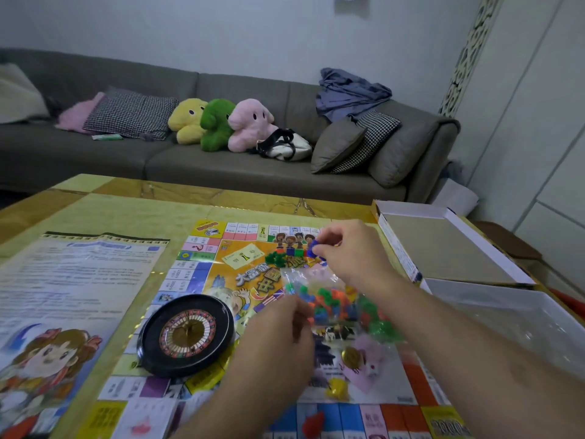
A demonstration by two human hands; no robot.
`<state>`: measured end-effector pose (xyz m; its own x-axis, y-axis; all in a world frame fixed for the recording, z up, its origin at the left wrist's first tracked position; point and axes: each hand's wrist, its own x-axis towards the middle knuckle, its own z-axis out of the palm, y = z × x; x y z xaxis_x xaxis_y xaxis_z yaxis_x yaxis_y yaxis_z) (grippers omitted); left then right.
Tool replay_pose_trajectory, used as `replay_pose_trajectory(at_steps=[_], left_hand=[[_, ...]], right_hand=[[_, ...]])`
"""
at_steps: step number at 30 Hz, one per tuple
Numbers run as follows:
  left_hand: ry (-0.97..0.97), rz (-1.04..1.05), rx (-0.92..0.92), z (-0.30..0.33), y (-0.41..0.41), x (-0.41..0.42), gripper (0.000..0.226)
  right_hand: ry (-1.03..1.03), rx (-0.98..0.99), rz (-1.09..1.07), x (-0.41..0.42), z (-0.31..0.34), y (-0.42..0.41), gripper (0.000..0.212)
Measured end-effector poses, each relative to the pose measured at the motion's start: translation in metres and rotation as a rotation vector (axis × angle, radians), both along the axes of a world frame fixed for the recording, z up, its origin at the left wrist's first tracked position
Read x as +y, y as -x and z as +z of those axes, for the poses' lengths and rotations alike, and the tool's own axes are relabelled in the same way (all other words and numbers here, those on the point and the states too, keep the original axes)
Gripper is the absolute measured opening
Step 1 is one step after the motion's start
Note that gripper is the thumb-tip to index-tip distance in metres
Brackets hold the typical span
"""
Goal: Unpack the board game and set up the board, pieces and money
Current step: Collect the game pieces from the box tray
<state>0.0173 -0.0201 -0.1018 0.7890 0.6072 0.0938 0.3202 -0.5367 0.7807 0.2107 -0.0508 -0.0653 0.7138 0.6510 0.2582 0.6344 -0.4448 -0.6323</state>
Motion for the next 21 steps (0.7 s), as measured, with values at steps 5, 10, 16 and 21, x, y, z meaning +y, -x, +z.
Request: replay_pose_trajectory(at_steps=[5, 10, 16, 21], left_hand=[[-0.5, -0.184, 0.236, -0.019, -0.013, 0.029, 0.049], [-0.471, -0.252, 0.374, -0.028, -0.014, 0.028, 0.057], [-0.45, -0.272, 0.377, -0.03, -0.013, 0.029, 0.058], [-0.42, -0.268, 0.342, -0.03, -0.013, 0.028, 0.054]], right_hand=[[0.184, -0.128, -0.02, 0.062, -0.029, -0.026, 0.004], [0.28, -0.193, -0.037, 0.079, -0.055, -0.032, 0.011], [0.248, -0.152, -0.016, 0.077, -0.058, -0.036, 0.015], [0.246, -0.161, -0.001, 0.065, -0.058, -0.04, 0.019]])
